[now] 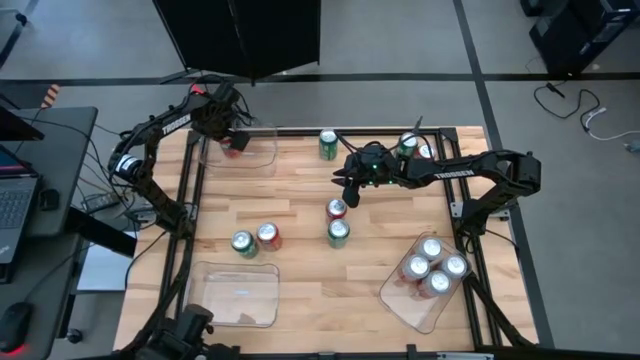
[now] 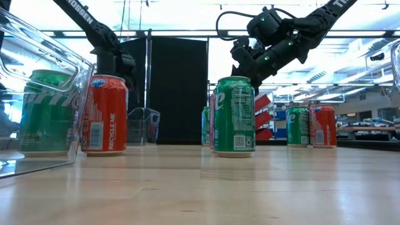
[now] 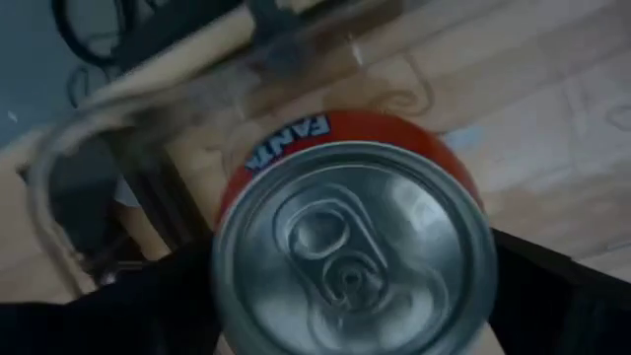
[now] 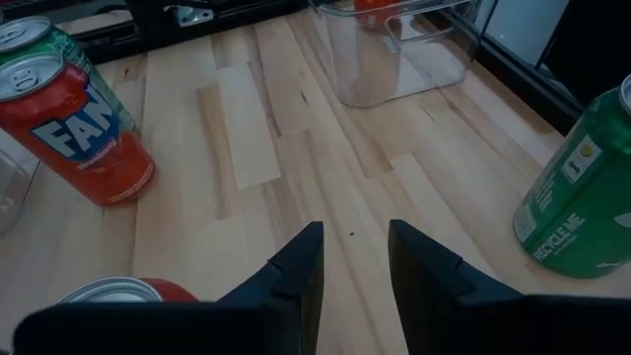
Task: Sort soda cans
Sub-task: Put the orange soda can into the top left transparent bin
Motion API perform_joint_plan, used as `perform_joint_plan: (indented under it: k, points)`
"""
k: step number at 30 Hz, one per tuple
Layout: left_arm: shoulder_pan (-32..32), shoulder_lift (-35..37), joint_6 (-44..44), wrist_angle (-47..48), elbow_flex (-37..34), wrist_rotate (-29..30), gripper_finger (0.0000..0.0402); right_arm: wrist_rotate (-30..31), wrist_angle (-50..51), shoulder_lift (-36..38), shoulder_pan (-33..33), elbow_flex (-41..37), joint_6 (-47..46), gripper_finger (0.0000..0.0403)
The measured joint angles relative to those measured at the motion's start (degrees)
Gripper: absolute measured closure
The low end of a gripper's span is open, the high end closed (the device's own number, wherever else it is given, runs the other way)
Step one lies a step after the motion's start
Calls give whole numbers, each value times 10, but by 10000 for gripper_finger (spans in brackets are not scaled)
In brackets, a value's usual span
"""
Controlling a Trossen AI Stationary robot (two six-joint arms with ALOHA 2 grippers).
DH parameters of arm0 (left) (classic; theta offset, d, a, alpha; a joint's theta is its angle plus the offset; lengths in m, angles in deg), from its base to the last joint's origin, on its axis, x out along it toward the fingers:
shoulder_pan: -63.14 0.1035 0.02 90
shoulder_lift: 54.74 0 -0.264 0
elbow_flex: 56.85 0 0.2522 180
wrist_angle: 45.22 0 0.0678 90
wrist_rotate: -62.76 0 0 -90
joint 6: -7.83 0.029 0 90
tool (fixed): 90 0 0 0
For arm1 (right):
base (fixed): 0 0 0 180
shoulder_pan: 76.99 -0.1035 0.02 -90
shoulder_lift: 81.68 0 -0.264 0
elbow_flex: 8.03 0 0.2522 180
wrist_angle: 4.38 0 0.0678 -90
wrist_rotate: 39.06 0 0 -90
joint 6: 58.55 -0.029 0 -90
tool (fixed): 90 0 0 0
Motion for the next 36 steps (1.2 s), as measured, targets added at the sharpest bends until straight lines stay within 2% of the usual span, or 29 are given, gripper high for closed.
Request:
perform_joint_plan:
  k: [3,6,16,25,36]
  points:
    - [2,0,0,17,4,9,77,0,0,0,0,0,0,300]
    - [2,0,9,22,12,24,88,0,0,0,0,0,0,300]
    - [1,1,14,21,31,41,58,0,0,0,0,0,0,300]
    - [-1,1,17,32,35,41,53,0,0,0,0,0,0,300]
    - [-1,1,42,61,104,67,53,0,0,0,0,0,0,300]
